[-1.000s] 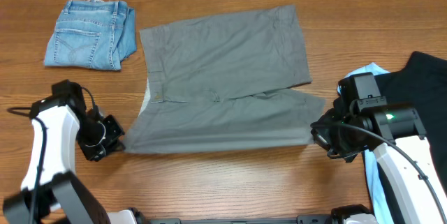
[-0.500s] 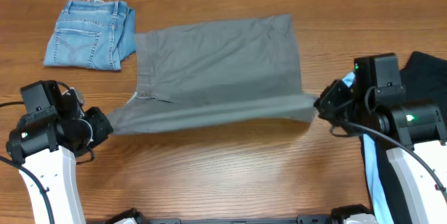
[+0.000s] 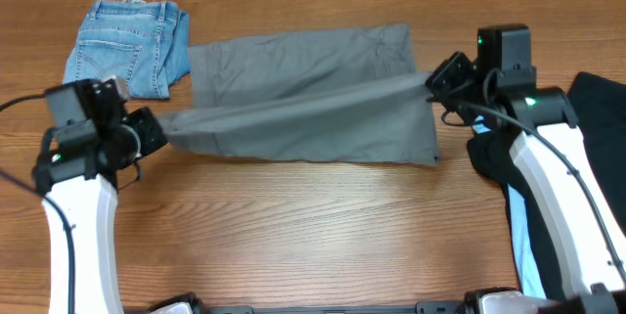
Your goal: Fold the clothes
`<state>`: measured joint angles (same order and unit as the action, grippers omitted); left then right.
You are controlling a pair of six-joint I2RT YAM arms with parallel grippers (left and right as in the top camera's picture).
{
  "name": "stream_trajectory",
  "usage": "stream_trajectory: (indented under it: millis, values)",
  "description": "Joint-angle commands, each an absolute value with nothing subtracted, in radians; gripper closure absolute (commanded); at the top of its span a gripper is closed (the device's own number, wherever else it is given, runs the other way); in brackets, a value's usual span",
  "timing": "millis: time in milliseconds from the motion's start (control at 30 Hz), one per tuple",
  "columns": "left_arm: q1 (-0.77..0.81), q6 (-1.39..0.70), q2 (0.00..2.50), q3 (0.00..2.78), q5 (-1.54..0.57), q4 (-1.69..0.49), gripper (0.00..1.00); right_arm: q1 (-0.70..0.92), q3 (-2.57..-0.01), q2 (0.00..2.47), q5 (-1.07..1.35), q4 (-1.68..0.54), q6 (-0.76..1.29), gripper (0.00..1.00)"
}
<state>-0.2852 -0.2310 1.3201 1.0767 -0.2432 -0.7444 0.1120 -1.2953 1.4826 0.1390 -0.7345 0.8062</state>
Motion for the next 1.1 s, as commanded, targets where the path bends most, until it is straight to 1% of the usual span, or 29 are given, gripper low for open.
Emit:
stream_trajectory:
  millis: [0, 167, 400, 633, 733, 1067]
  values:
    - [-0.246, -0.26, 1.406, 1.1, -0.194, -0.676, 0.96, 0.07, -1.321, 1.52, 0.092, -0.651, 0.78, 0.96]
    - [-0.235, -0.319, 1.514, 1.1, -0.192, -0.514, 0.96, 0.025, -1.321, 1.562, 0.094, -0.503, 0.793, 0.96]
    - [-0.235, -0.323, 1.605, 1.1, -0.223, -0.36, 0.96, 0.017, -1.321, 1.623, 0.152, -0.355, 0.796, 0.96]
    - [-0.233, -0.372, 1.669, 1.1, -0.26, -0.204, 0.96, 0.017, -1.321, 1.774, 0.262, -0.214, 0.876, 0.96]
    - [-0.22, -0.39, 1.699, 1.1, -0.286, -0.147, 0.96, 0.013, -1.321, 1.814, 0.268, -0.172, 0.896, 0.95]
    - [-0.188, -0.468, 1.777, 1.1, -0.289, -0.023, 0.87, -0.004, -1.321, 1.835, 0.241, -0.1, 0.93, 0.92]
